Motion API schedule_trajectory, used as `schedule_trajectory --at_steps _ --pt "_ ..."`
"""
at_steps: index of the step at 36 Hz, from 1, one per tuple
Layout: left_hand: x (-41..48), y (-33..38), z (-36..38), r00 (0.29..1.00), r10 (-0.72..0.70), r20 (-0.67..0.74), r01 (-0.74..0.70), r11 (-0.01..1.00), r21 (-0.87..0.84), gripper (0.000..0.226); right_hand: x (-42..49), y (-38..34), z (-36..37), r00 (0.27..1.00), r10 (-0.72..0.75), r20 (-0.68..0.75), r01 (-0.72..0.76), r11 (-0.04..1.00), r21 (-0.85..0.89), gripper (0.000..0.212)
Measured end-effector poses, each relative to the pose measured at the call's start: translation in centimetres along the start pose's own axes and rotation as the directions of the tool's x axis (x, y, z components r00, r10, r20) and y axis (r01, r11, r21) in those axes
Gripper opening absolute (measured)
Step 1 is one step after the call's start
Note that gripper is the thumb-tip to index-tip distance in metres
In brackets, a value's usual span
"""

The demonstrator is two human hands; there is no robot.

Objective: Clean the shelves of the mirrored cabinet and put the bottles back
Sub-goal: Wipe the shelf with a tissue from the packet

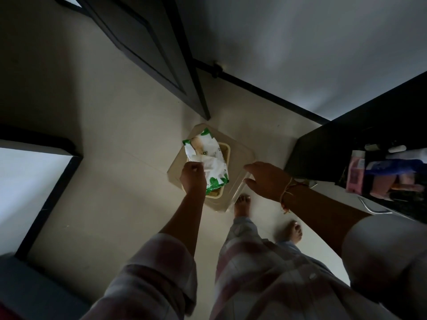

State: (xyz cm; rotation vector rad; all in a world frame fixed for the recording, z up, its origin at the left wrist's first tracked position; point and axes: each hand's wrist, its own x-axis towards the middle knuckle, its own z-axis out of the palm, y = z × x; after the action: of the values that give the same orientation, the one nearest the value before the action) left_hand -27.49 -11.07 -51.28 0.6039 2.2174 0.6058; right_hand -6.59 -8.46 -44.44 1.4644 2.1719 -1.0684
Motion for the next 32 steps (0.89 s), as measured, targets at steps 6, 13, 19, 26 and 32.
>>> schedule_trajectory --at_steps 6,13,19,26,32 --pt "-1.1 0.9 -0.8 0.995 -0.025 0.097 0.04 0.986 -0.161 0.01 0.0 -1.1 0.0 1.0 0.01 -0.028 -0.008 0.998 0.068 0.046" --pt "-2.0 1.0 -2.8 0.933 -0.17 0.317 0.314 0.816 -0.485 0.013 1.7 -3.6 0.2 0.998 0.065 0.015 -0.066 0.925 0.374 0.048" --pt "-3.2 0.6 -4.2 0.95 -0.054 0.307 0.202 0.856 -0.476 0.015 3.2 -6.0 0.4 0.992 0.077 0.101 -0.126 0.672 0.73 0.053" --pt "-4.8 0.6 -6.4 0.932 0.194 0.307 -0.043 0.899 -0.436 0.008 4.0 -8.1 1.0 0.995 0.047 0.087 -0.098 0.531 0.842 0.041" --pt "-5.7 0.9 -7.1 0.896 0.25 0.367 -0.077 0.902 -0.426 0.018 3.9 -8.8 0.4 0.994 0.101 -0.047 -0.043 0.741 0.67 0.027"
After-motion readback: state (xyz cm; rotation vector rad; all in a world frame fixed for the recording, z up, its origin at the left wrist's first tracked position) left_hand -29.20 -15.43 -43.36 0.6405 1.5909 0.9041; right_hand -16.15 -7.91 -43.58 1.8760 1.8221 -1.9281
